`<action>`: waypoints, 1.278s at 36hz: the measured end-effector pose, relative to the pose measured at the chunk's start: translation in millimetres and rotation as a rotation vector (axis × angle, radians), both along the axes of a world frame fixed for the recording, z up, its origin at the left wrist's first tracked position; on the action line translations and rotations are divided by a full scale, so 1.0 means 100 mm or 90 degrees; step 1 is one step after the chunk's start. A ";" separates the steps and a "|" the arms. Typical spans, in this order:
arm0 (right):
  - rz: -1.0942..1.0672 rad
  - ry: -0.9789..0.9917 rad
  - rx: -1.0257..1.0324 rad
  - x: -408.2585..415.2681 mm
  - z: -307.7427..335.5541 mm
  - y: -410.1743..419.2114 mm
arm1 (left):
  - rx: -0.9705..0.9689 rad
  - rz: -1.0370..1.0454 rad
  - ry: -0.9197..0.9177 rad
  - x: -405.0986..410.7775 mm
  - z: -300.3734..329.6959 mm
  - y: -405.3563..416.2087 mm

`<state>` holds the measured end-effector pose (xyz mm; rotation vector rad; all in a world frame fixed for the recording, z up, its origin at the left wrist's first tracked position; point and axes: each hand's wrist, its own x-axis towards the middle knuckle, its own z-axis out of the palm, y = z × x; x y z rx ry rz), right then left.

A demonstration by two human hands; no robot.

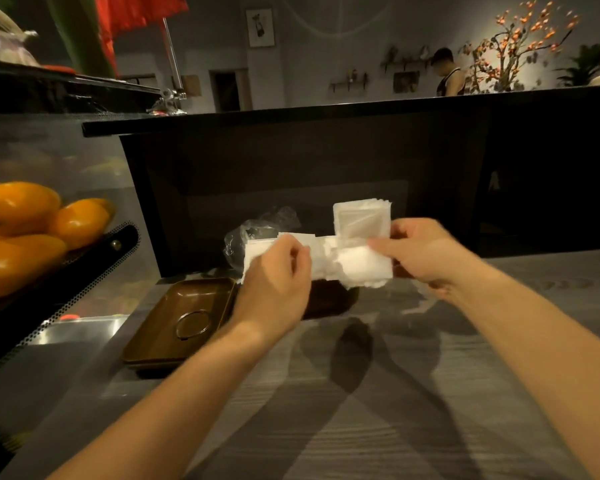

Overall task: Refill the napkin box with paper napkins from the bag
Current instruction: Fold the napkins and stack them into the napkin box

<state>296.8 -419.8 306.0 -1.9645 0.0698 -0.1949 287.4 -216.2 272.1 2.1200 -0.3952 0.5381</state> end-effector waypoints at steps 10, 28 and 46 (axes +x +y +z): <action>0.031 0.079 0.028 0.61 0.34 0.22 | 0.460 -0.039 0.132 0.80 0.26 0.31; 0.072 0.052 -0.171 0.81 0.19 0.48 | 0.376 -0.072 0.170 0.89 0.16 0.45; 0.208 -0.198 -0.553 0.74 0.01 0.50 | 0.514 -0.053 0.123 0.86 0.23 0.33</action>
